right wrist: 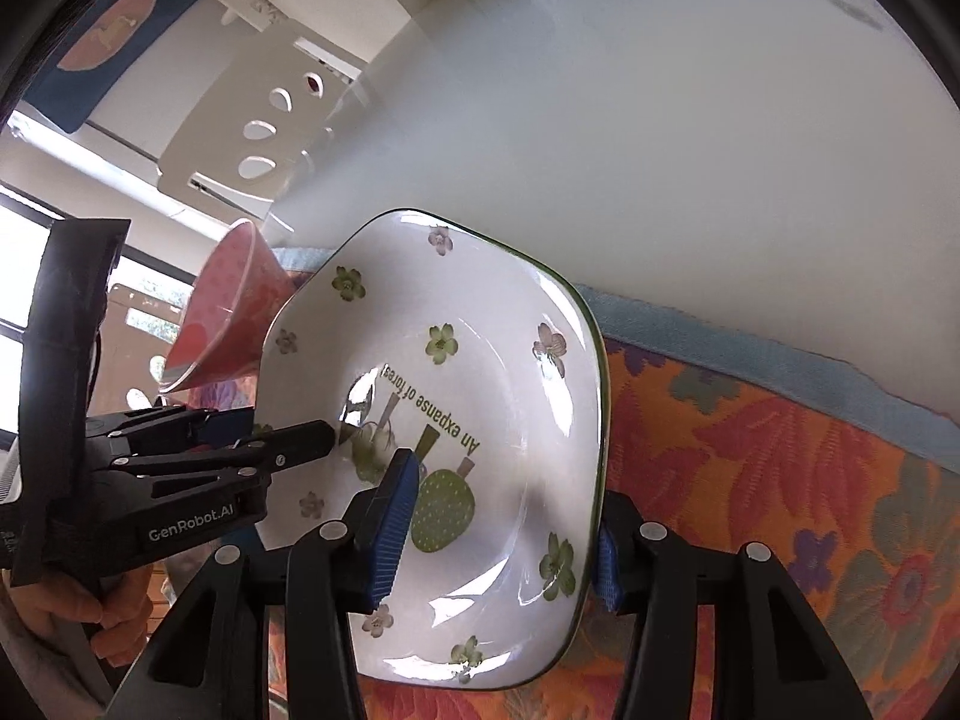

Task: Organize plates and bowls
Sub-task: 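Lift the second hexagonal plate with both grippers and carry it toward the stack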

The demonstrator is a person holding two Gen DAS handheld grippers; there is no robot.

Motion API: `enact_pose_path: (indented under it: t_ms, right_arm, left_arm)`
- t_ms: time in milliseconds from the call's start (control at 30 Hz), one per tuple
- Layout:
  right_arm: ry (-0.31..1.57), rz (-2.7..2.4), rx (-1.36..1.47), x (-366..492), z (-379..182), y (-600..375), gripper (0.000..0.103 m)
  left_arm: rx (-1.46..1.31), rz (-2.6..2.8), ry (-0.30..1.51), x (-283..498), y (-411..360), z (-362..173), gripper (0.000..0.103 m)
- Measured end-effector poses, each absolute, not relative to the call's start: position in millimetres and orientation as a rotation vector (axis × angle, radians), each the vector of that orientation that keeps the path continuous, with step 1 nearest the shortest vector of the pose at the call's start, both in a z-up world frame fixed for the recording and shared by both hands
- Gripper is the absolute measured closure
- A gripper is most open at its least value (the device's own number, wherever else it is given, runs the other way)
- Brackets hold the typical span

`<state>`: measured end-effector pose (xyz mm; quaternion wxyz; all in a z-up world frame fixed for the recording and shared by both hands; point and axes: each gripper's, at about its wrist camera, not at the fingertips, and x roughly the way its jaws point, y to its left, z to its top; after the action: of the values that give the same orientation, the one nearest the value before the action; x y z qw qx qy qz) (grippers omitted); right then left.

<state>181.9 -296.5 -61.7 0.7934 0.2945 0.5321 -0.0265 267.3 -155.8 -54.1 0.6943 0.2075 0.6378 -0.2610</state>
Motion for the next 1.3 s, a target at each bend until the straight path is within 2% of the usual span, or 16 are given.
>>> enact_pose_path:
  t_ms: [300, 600, 833, 1300]
  right_arm:
    - [1.111, -0.077, 0.643, 151, -29, -299, 0.053]
    - [1.108, -0.063, 0.668, 137, -17, -285, 0.053]
    - [1.102, -0.04, 0.646, 132, -7, -283, 0.053]
    - [1.085, -0.043, 0.628, 99, 21, -237, 0.053]
  left_arm:
    - [0.397, -0.668, 1.417, 240, -141, -13, 0.067]
    - [0.355, -0.652, 1.388, 211, -85, 16, 0.068]
    - [0.323, -0.628, 1.384, 218, -57, 29, 0.068]
    - [0.243, -0.65, 1.407, 177, -18, 41, 0.068]
